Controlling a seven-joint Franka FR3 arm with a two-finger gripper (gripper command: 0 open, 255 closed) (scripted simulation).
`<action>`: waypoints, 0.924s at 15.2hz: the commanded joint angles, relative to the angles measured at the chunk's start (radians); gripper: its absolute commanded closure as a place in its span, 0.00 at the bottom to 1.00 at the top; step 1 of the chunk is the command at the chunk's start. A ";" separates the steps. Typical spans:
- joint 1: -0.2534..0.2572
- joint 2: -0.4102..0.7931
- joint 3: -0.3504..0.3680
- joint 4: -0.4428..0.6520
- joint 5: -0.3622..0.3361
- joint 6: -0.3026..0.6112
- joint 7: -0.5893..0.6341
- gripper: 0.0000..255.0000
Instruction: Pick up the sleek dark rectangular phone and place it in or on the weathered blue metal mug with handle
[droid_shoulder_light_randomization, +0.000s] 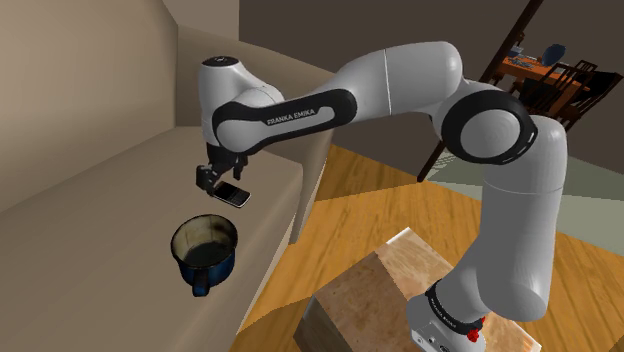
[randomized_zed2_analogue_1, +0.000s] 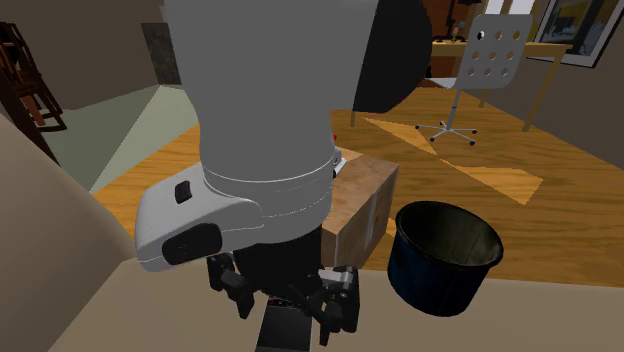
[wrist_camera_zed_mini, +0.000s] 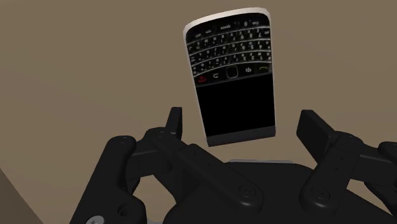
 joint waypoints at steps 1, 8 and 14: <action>0.002 0.014 -0.003 -0.006 -0.005 0.020 0.003 0.00; 0.003 0.029 -0.006 -0.018 -0.011 0.046 0.007 0.00; 0.003 0.028 -0.006 -0.019 -0.011 0.047 0.007 1.00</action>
